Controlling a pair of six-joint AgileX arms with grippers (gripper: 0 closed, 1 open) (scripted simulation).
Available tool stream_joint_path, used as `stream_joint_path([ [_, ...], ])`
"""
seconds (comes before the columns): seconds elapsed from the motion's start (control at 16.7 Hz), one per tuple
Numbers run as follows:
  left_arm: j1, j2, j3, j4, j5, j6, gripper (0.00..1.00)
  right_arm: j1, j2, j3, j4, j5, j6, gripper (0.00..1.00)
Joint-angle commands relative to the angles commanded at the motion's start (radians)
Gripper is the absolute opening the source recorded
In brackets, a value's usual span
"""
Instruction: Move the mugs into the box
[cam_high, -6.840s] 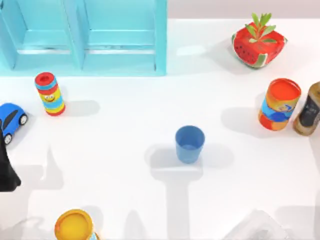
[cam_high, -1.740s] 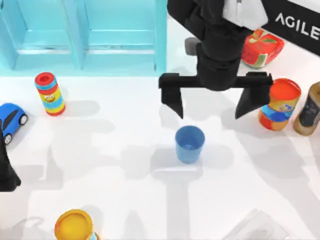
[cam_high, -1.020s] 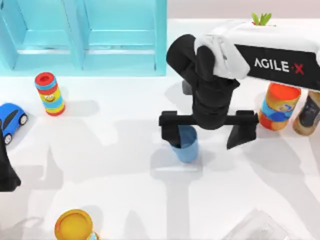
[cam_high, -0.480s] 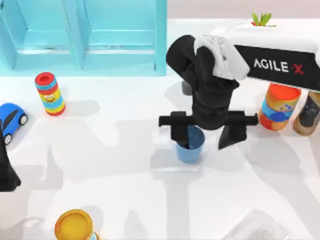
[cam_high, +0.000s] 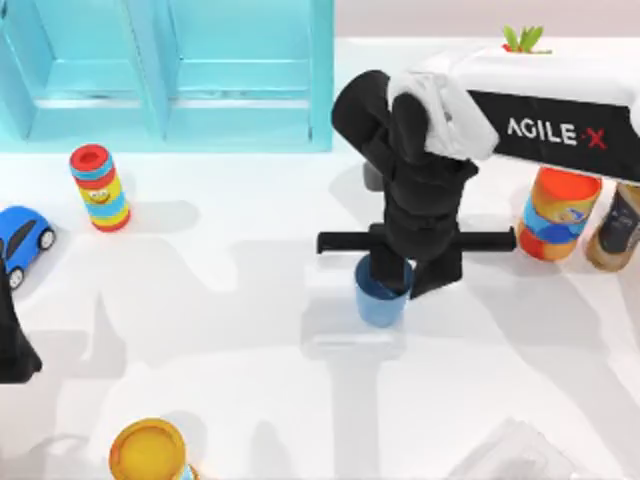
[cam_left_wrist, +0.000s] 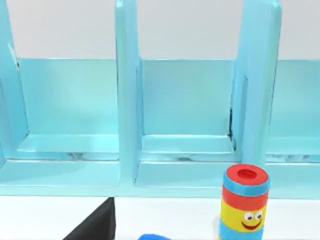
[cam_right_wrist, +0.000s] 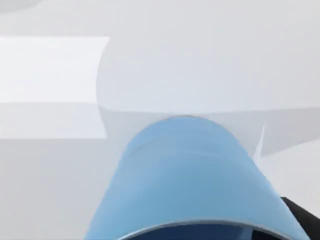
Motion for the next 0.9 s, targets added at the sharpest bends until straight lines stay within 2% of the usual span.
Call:
stream_joint_path([
  [0.48,0.0,0.0,0.0,0.0,0.0,0.0,1.0,-0.005,-0.004,0.0,-0.003,0.001,-0.002,0.0],
  [0.9,0.0,0.0,0.0,0.0,0.0,0.0,1.0,-0.182,-0.237,-0.007,-0.227,-0.002,-0.188,0.0],
])
